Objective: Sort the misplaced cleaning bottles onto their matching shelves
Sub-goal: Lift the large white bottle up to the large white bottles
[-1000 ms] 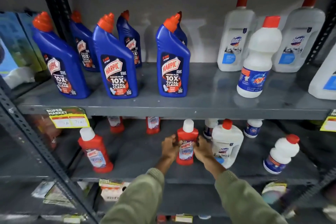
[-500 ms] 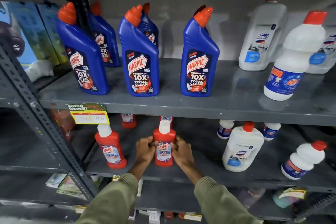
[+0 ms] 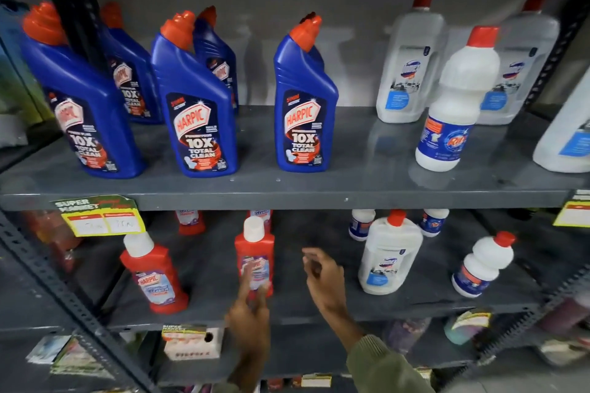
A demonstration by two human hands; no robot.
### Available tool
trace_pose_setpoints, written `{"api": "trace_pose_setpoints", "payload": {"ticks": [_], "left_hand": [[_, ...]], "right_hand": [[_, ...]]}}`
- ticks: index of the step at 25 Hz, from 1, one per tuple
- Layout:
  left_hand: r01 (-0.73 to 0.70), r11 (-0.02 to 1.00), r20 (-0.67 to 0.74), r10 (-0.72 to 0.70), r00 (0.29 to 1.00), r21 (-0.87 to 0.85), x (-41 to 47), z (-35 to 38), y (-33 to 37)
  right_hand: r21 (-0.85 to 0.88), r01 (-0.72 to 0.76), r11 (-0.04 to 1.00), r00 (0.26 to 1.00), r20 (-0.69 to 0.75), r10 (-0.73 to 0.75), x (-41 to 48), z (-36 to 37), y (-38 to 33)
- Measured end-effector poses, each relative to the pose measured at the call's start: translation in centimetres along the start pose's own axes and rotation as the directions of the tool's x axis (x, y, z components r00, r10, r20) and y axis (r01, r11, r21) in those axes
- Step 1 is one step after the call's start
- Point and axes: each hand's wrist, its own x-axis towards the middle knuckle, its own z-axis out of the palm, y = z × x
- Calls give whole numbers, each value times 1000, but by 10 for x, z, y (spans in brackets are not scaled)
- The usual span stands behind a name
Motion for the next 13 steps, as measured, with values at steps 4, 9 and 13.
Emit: {"api": "trace_pose_setpoints", "payload": {"ticks": [4,9,13], "left_hand": [[-76,990,196,98,976,-119,-38,62,25],[30,998,483,-4,876,-46,-31,159,62],[98,994,583,-52,811,-48,-24,206,71]], "right_hand": [[47,120,992,959,-264,-104,6,-67,26],[-3,178,984,869,-468,-159,32,-160,66],[14,8,1000,991,-130,-6,66,-200,115]]}}
